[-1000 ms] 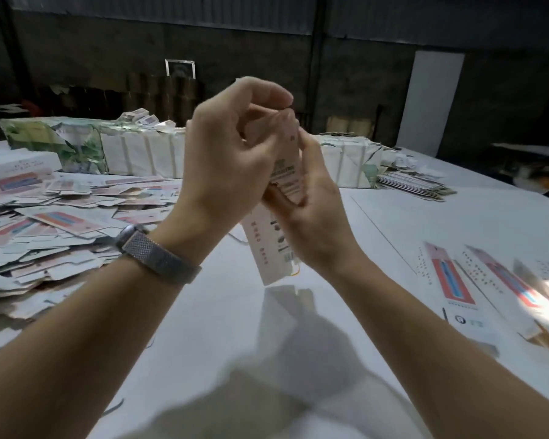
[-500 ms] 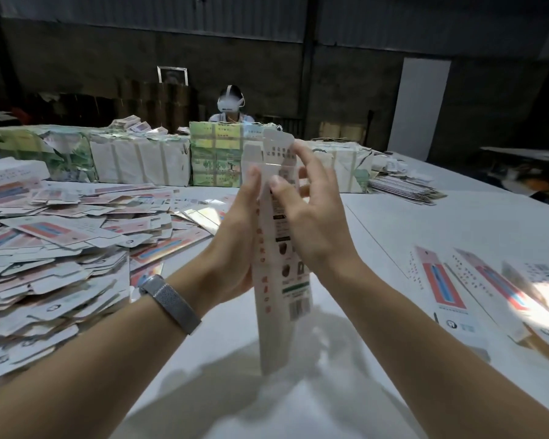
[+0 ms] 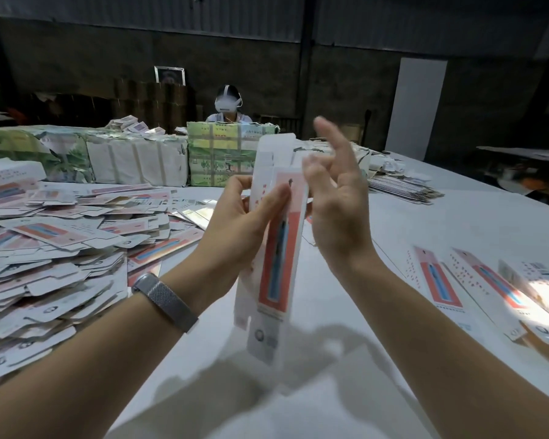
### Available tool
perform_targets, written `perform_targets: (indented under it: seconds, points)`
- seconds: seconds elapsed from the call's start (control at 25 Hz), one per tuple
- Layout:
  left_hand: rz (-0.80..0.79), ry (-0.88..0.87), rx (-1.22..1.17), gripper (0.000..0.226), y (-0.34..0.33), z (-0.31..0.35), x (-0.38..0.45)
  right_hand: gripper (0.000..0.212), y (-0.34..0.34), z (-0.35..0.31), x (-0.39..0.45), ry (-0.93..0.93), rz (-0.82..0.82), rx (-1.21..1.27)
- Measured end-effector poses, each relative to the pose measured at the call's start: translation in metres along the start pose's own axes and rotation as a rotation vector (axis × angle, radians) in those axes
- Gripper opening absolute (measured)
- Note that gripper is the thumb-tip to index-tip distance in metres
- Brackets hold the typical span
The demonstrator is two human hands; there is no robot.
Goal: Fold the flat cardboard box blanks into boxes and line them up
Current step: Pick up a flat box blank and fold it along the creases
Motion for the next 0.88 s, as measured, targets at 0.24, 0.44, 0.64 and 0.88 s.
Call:
perform_targets:
  seconds: [0.24,0.44,0.64,0.88]
  points:
    - [-0.001,-0.080,-0.036,0.020,-0.001,0.003,-0.001,0.025,0.000,0.005,0.000,0.094,-0.072,-0.513]
    - [-0.069,0.019,-0.114,0.014,0.001,0.001,-0.002,0.029,-0.004,0.006,-0.001,0.073,-0.098,-0.539]
    - [-0.059,0.064,-0.063,0.027,0.002,-0.001,-0.004,0.027,-0.003,0.016,-0.003,-0.087,-0.094,-0.418]
    - [-0.091,0.059,-0.046,0.046,-0.003,0.003,-0.005,0.014,-0.004,0.014,0.005,-0.169,-0.187,-0.372]
Point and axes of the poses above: each hand's wrist, its own x-axis towards the middle knuckle, its own y-axis out of the back of the hand, z = x × y, the point moved 4 cm from there along x, towards the middle knuckle, and after that the axes turned 7 degrees about x, right-handed, at the moved point
